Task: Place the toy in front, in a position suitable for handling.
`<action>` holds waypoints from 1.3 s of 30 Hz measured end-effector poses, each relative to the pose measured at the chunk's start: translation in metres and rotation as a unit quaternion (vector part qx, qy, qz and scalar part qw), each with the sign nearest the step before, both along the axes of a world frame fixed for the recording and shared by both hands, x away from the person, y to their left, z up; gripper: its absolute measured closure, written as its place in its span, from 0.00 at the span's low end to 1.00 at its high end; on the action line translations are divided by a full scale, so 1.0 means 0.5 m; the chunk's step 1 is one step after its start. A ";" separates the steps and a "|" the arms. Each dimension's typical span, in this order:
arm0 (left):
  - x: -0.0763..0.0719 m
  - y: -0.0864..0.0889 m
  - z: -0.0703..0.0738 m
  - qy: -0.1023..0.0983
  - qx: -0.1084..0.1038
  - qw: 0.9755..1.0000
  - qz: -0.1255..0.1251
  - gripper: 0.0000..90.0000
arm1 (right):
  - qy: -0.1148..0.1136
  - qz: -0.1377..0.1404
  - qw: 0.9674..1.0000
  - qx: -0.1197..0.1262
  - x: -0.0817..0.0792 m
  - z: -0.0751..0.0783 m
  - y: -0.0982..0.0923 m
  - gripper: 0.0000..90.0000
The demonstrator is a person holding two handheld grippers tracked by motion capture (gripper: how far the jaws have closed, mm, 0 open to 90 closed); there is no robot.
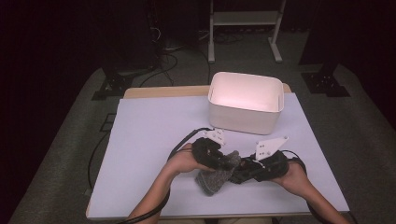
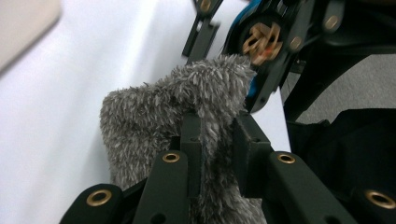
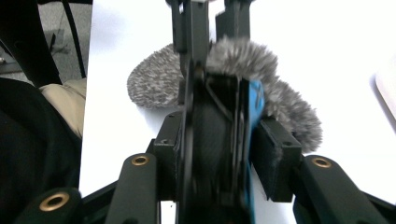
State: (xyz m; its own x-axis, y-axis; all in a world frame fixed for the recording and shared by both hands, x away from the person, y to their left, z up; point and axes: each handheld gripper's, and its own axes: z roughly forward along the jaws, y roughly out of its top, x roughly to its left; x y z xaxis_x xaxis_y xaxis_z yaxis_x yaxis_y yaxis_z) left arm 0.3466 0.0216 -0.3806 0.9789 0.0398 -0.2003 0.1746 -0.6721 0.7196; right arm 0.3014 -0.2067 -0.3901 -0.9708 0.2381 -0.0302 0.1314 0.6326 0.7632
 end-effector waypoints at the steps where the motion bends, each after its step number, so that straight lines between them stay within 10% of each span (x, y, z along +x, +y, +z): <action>1: 0.001 -0.002 -0.002 0.001 0.001 1.000 -0.001 0.85 | 0.001 -0.002 1.000 0.005 -0.001 -0.003 -0.007 0.62; 22: -0.004 -0.059 0.000 -0.022 0.039 0.999 -0.018 0.84 | 0.022 -0.030 0.998 0.047 -0.025 -0.050 -0.093 0.62; 39: -0.010 -0.094 0.008 -0.036 0.054 0.997 -0.037 0.83 | 0.063 -0.047 0.997 0.003 -0.021 -0.084 -0.109 0.53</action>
